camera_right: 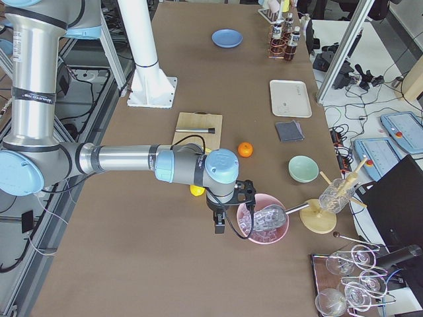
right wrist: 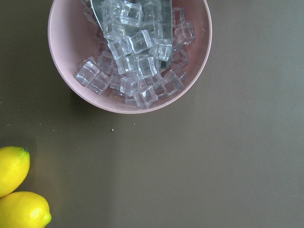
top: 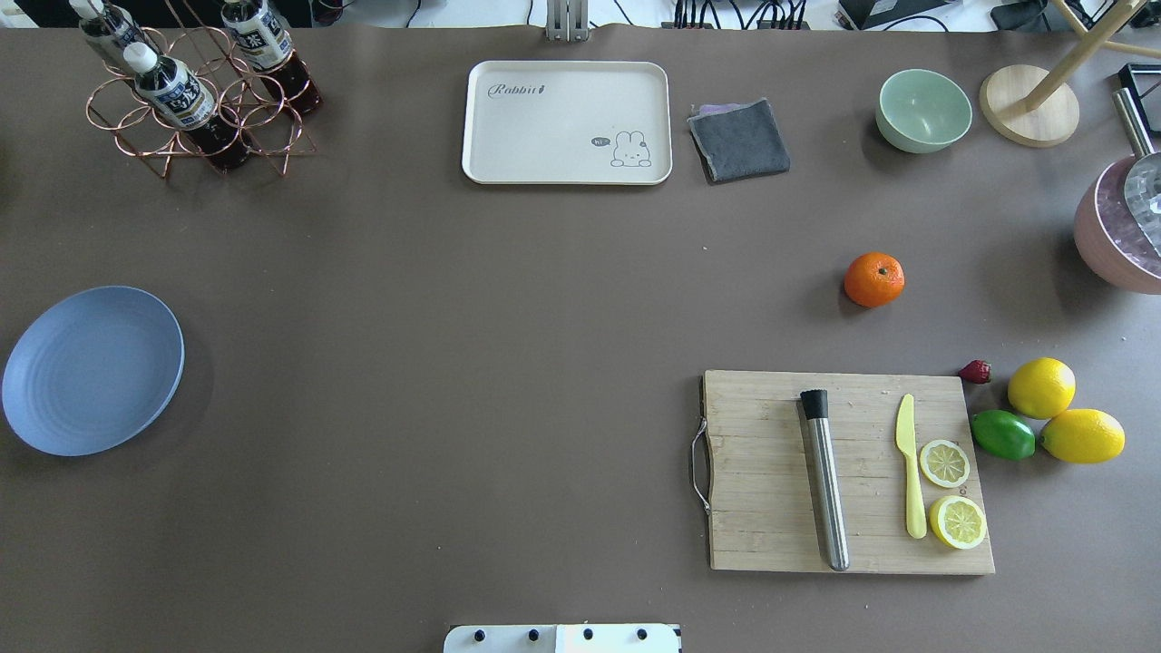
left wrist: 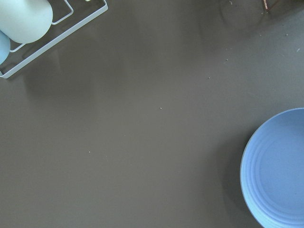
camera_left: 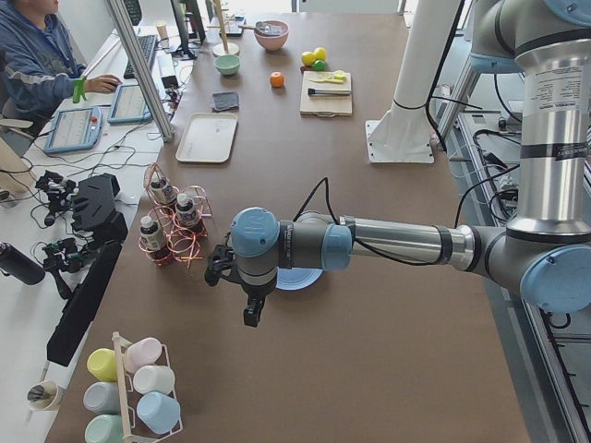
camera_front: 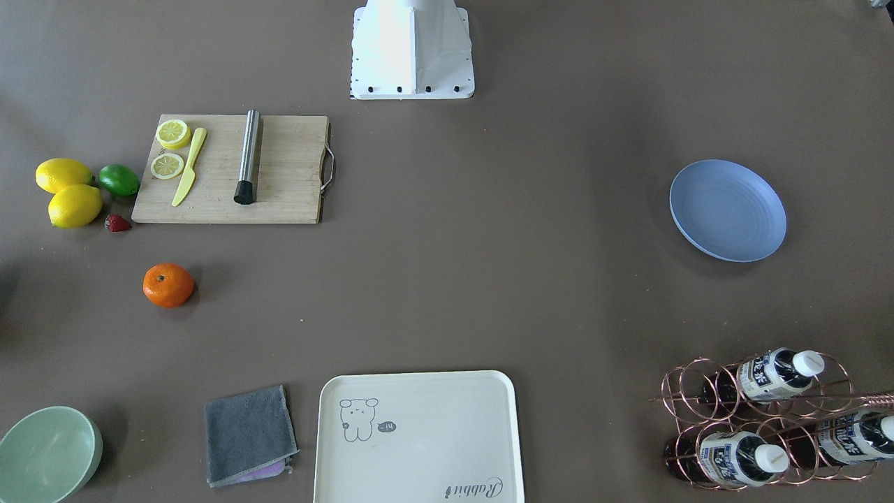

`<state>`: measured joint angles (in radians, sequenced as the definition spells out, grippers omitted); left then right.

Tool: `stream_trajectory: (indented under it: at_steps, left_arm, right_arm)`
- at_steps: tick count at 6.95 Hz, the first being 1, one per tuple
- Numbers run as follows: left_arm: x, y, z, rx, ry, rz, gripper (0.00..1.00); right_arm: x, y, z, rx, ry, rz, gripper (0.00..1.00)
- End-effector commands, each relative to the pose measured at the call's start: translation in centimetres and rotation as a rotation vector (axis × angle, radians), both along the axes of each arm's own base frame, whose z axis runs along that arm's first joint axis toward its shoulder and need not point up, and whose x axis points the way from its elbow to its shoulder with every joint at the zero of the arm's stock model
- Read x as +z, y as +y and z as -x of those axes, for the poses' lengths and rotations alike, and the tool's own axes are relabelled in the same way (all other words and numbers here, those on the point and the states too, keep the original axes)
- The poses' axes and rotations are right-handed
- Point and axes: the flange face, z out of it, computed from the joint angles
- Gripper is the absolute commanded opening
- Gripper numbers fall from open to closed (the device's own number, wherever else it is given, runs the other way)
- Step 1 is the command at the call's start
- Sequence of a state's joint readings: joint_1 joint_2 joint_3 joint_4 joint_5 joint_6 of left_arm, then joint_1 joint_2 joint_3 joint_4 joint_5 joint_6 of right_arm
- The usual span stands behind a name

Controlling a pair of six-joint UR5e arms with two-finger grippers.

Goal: Pick orange to plate

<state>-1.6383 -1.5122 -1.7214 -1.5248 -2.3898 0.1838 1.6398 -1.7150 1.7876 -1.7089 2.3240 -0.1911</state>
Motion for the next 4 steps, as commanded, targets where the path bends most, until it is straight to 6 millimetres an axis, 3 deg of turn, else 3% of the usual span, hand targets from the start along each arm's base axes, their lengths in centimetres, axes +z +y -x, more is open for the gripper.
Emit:
stream_trajectory:
  at_steps: [1, 4]
  left_arm:
    - [0.21, 0.08, 0.06, -0.002, 0.002, 0.005, 0.98]
    - [0.42, 0.29, 0.04, -0.002, 0.002, 0.010, 0.98]
  right_arm:
    - [-0.05, -0.01, 0.00, 0.001, 0.000, -0.001, 1.00]
    - [-0.05, -0.01, 0.00, 0.001, 0.000, -0.001, 1.00]
